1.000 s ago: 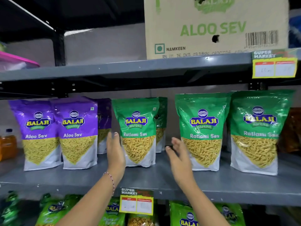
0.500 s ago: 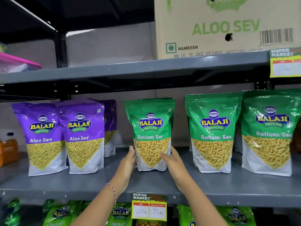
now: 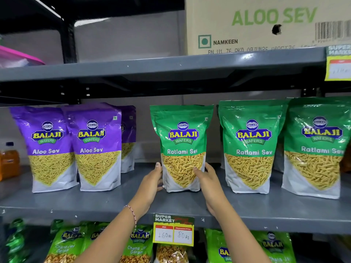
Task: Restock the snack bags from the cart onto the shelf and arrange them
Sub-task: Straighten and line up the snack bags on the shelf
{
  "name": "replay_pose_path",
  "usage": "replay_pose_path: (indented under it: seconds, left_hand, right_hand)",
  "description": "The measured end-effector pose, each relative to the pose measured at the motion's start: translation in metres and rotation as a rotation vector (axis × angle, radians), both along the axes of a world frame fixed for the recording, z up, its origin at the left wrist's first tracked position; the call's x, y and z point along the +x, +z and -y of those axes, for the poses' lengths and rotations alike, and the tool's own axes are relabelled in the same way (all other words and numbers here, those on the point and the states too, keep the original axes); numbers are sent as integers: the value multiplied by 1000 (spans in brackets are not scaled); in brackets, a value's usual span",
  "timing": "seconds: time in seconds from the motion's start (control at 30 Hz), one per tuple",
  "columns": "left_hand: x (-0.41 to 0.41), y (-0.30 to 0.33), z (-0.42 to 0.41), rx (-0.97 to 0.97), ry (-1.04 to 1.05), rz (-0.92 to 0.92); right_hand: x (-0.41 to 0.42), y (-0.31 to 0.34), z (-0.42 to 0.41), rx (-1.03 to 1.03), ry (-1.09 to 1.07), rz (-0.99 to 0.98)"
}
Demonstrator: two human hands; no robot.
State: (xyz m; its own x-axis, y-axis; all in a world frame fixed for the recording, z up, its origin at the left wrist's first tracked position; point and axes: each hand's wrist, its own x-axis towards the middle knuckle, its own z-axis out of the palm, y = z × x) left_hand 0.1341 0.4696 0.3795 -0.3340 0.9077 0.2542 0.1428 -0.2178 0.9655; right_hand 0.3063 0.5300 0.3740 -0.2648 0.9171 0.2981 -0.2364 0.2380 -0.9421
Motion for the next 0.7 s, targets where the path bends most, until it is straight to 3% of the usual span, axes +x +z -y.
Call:
replay_pose_path:
  seconds: [0.27, 0.33, 0.47, 0.57, 0.7]
  left_hand:
    - [6, 6, 12, 4, 50, 48]
    - [2, 4, 22, 121, 185, 47]
    - [-42, 1, 60, 463, 462, -38]
    - [-103, 0, 83, 544, 600, 2]
    - [-177, -7, 89, 330, 602, -47]
  right_hand:
    - [0, 3, 3, 1, -59, -40]
    - [3, 5, 10, 36, -178, -104]
    - [-8, 10, 46, 292, -393, -312]
    - [-55, 16, 71, 394, -260, -306]
    - [-147, 22, 86, 228, 68, -80]
